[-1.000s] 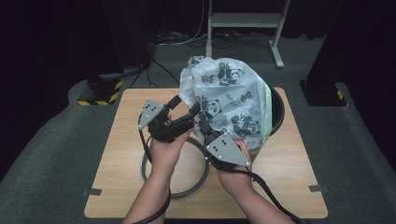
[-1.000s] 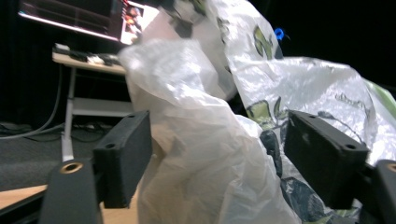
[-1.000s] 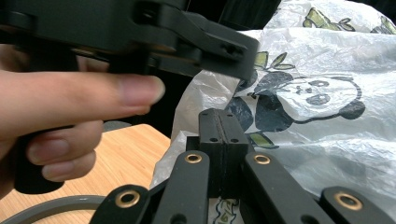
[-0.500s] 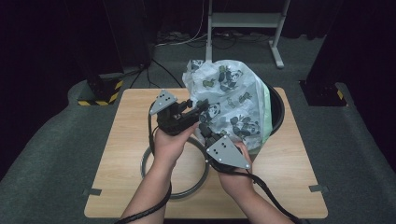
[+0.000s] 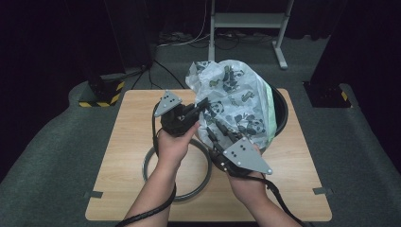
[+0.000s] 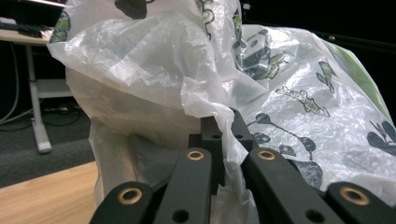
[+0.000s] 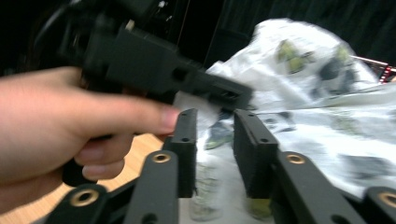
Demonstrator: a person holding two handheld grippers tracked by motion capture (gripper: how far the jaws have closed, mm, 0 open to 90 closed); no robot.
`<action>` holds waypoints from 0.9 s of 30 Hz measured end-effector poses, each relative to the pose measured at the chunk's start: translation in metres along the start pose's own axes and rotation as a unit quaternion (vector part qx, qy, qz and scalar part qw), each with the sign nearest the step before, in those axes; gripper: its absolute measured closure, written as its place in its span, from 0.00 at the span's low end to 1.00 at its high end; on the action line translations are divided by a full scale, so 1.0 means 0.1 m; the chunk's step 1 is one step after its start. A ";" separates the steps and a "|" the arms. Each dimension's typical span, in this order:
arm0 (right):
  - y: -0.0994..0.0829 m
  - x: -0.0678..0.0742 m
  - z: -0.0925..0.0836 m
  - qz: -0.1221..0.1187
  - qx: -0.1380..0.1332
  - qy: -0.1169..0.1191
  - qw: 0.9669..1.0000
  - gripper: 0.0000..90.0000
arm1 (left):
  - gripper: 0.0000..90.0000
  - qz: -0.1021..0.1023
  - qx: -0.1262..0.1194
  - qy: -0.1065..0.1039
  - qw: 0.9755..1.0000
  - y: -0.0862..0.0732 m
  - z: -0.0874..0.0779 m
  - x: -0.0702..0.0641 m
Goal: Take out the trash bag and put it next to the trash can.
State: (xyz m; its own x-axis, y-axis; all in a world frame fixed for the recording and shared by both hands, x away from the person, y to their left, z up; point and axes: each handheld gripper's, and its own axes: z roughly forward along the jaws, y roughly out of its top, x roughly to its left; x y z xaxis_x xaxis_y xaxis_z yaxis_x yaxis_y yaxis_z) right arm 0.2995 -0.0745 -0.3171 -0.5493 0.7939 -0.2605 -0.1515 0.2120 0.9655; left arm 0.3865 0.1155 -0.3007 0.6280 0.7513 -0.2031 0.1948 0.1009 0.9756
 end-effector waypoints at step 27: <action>-0.17 -1.22 -0.88 0.077 0.014 -0.109 0.991 0.41 | 0.99 0.037 -0.106 0.032 0.993 0.18 0.01 -0.29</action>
State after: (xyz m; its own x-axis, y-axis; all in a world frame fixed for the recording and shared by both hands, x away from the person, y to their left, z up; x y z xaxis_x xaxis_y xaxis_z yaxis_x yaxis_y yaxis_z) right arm 0.2964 -0.2252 -0.3022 -0.3728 0.9218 -0.1063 -0.0552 0.0923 0.9942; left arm 0.3721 0.0949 -0.2767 0.5840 0.8012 -0.1309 -0.0169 0.1732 0.9847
